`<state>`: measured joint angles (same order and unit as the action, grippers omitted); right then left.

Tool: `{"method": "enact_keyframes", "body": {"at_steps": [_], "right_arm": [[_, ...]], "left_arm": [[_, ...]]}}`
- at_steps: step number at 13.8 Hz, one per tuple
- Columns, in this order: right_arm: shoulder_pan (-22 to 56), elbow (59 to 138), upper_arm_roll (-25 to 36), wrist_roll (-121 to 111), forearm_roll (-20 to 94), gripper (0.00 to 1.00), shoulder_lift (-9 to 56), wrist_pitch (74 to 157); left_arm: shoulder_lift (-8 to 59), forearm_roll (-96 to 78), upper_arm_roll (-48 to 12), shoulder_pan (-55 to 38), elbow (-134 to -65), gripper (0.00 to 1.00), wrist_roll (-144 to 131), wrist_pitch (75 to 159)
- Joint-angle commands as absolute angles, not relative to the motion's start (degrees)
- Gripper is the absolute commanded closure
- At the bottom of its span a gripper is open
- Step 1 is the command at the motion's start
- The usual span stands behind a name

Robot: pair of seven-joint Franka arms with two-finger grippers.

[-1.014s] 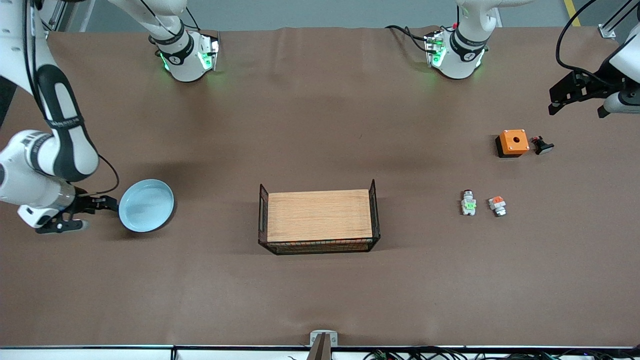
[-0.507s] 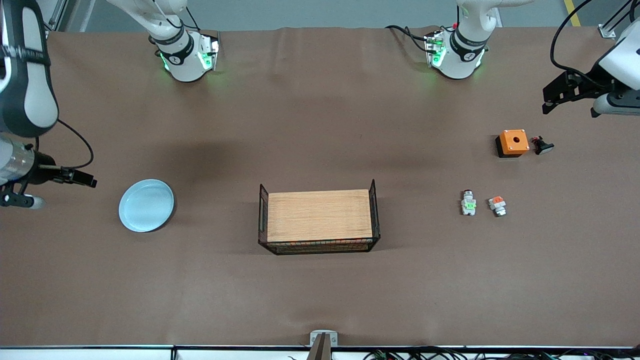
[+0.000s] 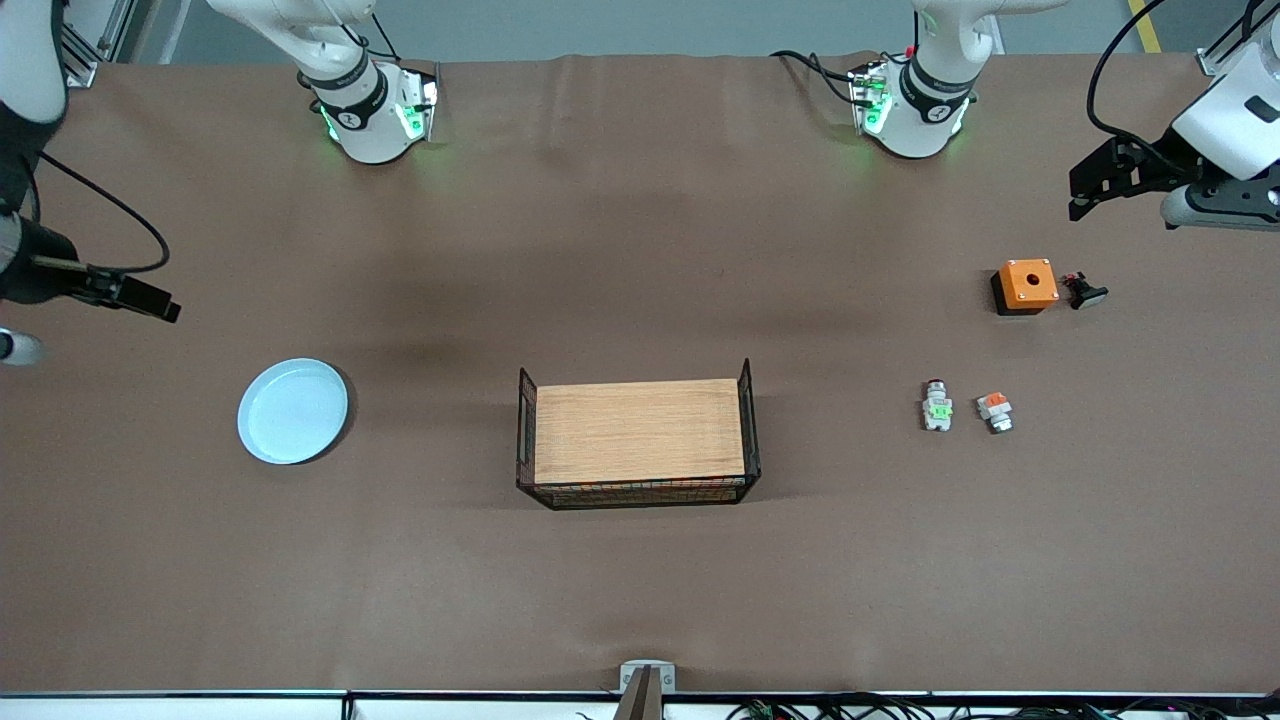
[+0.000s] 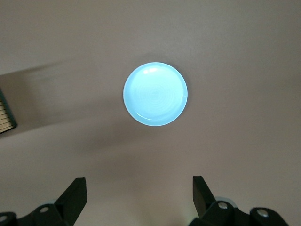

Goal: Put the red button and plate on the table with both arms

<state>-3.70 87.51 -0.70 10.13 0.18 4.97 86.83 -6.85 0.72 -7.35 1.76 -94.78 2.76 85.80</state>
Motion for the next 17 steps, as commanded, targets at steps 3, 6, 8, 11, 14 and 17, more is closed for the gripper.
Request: {"method": "enact_keyframes", "body": {"at_steps": [3,6,8,11,14,17], "right_arm": [[-3.2,80.9,-2.0,10.7,0.8,0.01,5.8,83.8],[-1.9,80.8,-2.2,11.2,0.8,0.01,5.0,84.0],[0.4,80.2,-1.6,11.2,0.3,0.01,5.0,84.5],[3.4,80.0,1.2,11.2,0.2,0.01,5.0,84.6],[1.4,79.9,0.7,11.2,0.7,0.0,4.8,84.5],[1.9,81.6,0.7,11.1,0.7,0.0,1.9,83.9]], "left_arm": [[-8.3,-1.1,-6.9,1.7,-95.5,0.0,2.7,85.1],[-8.3,-2.0,-6.1,0.8,-95.5,0.0,2.2,85.2],[-8.3,-2.0,-4.7,-0.3,-95.4,0.0,2.1,85.2],[-8.4,-1.9,-2.5,-2.1,-95.4,0.0,2.2,85.2],[-8.4,-1.9,-0.4,-5.2,-95.6,0.0,1.9,85.1],[-8.4,-1.8,-0.3,-4.7,-95.6,0.0,1.7,85.1]]}}
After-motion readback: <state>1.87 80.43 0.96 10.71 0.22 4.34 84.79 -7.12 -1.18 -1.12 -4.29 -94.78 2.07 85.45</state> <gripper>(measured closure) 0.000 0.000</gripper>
